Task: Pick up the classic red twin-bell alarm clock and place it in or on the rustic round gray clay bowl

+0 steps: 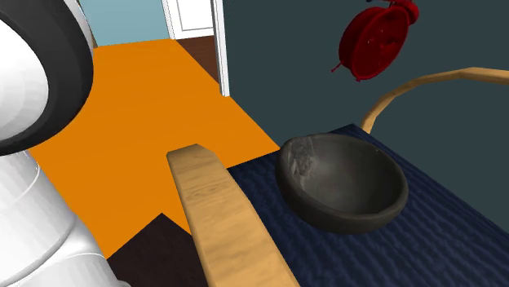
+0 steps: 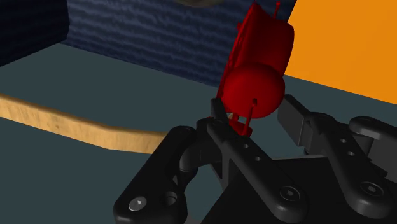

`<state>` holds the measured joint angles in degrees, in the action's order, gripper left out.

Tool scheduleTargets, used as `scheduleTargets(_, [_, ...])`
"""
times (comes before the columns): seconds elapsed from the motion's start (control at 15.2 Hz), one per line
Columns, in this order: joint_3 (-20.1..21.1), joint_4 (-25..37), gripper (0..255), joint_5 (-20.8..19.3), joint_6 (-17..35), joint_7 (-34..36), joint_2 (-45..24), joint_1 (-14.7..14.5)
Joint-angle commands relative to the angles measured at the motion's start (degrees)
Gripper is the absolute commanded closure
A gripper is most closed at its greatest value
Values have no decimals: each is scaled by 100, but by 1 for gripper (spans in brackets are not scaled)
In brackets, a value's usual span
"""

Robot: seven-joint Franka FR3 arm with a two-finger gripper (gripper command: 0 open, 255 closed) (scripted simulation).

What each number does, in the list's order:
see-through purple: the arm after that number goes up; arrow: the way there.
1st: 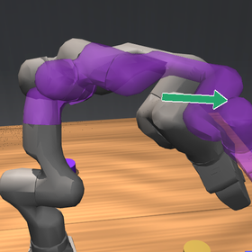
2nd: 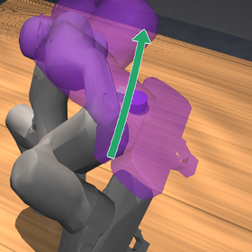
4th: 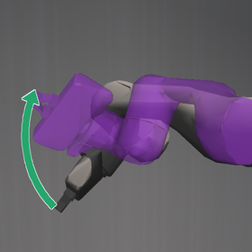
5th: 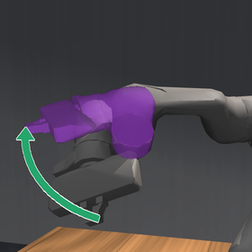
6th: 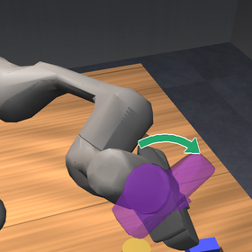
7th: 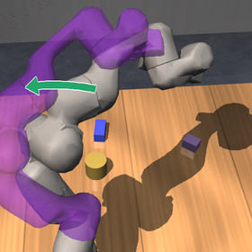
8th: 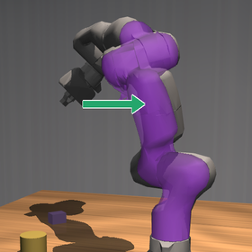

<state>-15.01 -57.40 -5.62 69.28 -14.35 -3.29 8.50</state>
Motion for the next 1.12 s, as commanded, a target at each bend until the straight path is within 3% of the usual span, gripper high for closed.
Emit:
scheduleTargets(0.0, [1, -345, 255, -105, -13, -41, 380, -14])
scheduleTargets(0.33, [-38, -969, 255, -340, -180, -266, 1226, 46])
scheduleTargets(0.73, [-132, -1288, 255, -592, -565, -637, 2005, 165])
scheduleTargets(1.06, [-50, -2231, 255, -666, -80, -476, 2461, 170])
